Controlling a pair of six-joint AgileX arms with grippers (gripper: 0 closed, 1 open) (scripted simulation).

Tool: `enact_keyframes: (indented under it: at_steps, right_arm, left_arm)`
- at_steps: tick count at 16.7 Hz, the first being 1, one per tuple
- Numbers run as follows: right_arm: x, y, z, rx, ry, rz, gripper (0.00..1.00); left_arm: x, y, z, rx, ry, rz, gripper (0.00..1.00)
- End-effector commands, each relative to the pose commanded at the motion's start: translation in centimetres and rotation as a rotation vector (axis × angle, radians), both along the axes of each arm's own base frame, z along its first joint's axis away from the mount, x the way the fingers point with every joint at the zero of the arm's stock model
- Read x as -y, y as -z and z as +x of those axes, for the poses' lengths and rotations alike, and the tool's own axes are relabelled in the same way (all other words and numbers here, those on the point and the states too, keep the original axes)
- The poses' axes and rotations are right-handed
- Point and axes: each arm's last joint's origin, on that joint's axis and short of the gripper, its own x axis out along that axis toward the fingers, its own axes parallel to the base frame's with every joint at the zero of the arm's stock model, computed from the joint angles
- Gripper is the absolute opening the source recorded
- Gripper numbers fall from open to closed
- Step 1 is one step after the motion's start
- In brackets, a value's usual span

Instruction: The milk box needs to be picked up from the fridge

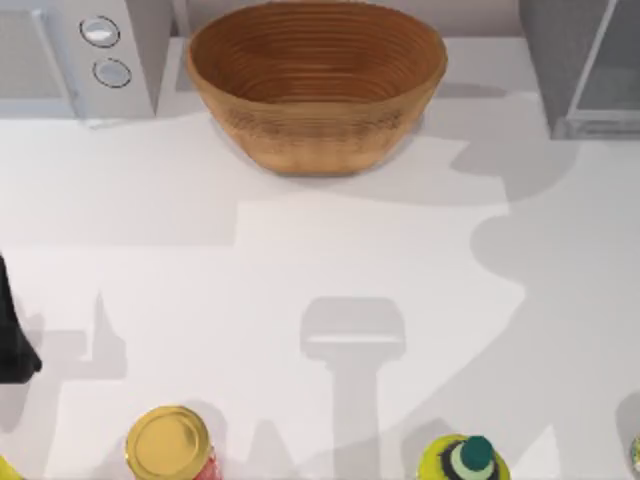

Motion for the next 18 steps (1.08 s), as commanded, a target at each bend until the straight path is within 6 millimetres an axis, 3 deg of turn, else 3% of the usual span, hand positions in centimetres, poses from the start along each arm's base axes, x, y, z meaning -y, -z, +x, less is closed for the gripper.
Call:
enact_keyframes:
  at_steps: [6, 14, 18]
  right_arm:
    - [-0.1, -0.2, -0.9, 0.006, -0.006, 0.000, 0.00]
    - [-0.1, 0.4, -9.2, -0.015, -0.001, 0.006, 0.00]
    - [-0.1, 0.3, -10.0, -0.005, -0.001, 0.003, 0.00]
  left_arm:
    - [0.0, 0.0, 0.0, 0.000, 0.000, 0.000, 1.00]
    - [0.0, 0.0, 0.0, 0.000, 0.000, 0.000, 1.00]
    - [0.0, 0.0, 0.0, 0.000, 0.000, 0.000, 1.00]
